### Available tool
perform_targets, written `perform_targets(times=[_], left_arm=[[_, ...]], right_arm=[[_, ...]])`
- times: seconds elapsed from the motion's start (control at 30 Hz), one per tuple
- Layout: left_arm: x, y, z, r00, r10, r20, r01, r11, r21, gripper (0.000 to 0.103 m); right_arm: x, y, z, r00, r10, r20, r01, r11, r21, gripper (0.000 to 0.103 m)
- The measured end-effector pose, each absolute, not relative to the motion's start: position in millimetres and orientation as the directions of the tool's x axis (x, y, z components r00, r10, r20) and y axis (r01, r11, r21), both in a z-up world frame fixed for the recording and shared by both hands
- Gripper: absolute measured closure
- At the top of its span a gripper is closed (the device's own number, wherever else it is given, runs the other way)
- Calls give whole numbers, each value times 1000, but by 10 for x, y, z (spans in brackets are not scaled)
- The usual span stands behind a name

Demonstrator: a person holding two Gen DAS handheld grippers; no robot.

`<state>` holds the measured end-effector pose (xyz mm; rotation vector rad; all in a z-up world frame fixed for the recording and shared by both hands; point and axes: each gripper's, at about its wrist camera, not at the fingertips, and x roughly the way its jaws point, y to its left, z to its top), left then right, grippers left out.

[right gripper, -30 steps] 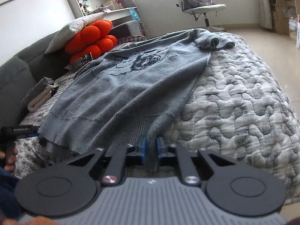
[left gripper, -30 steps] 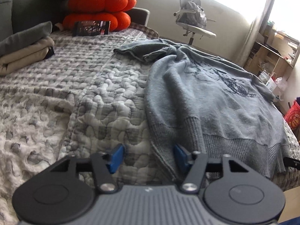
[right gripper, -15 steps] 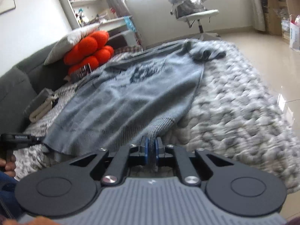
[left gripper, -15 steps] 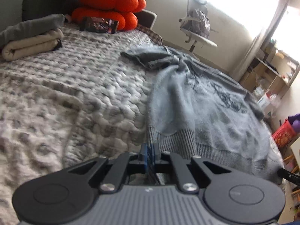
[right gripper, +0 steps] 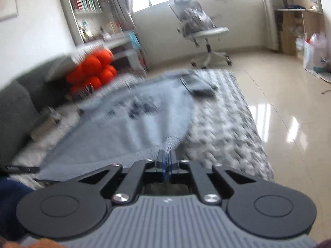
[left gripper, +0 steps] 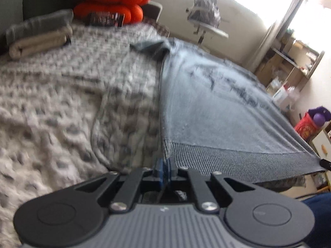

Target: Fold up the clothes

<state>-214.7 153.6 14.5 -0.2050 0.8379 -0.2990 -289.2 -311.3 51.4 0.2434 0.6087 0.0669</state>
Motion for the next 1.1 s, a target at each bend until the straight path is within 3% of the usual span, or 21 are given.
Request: perform_targets(times=[0.07,0.17,0.23,0.27,0.37,0.63,0.67,0.73,0.77,0.9,1.1], left_arm=[[-2089,1503,34,610,-289,-738,158,957,-244,99],[-2040,1610,0,589,-295,-752,125,953,-276,93],[-1999,1719,46,598,-294,-745,97,950,-297,70],[-1976,1762,87,617,-275,-737,79,954,-290,65],[-1875,1840,245,678,-220,-702,49,966,-256,60],[-1337,1777,637,781,-202,-591,38,960,-278,27],[-1249,1753,682,791,-198,-578,39,960,-276,26],[-1060,1704,745,805,-188,-562,30,960,-278,22],[-955,1677,767,808,-189,-559,28,958,-285,22],[-603,1485,847,816,-212,-538,66,958,-278,18],[-44,1225,748,800,-179,-572,71,976,-205,15]], right_arm=[[-2808,-3114,341,792,126,-597,16,974,226,99],[-2709,-3124,222,781,129,-611,26,971,238,97],[-2665,-3124,215,787,141,-600,12,970,244,90],[-2651,-3139,231,793,140,-593,7,971,239,90],[-2542,-3206,311,815,118,-568,16,974,225,90],[-2044,-3384,523,855,110,-506,24,968,249,87],[-1950,-3398,529,856,109,-505,27,967,254,83],[-1751,-3457,532,861,112,-496,37,959,281,47],[-1644,-3490,529,865,115,-488,39,955,294,43],[-1153,-3621,519,867,99,-489,73,944,321,43],[-431,-4073,332,822,85,-563,256,828,499,43]])
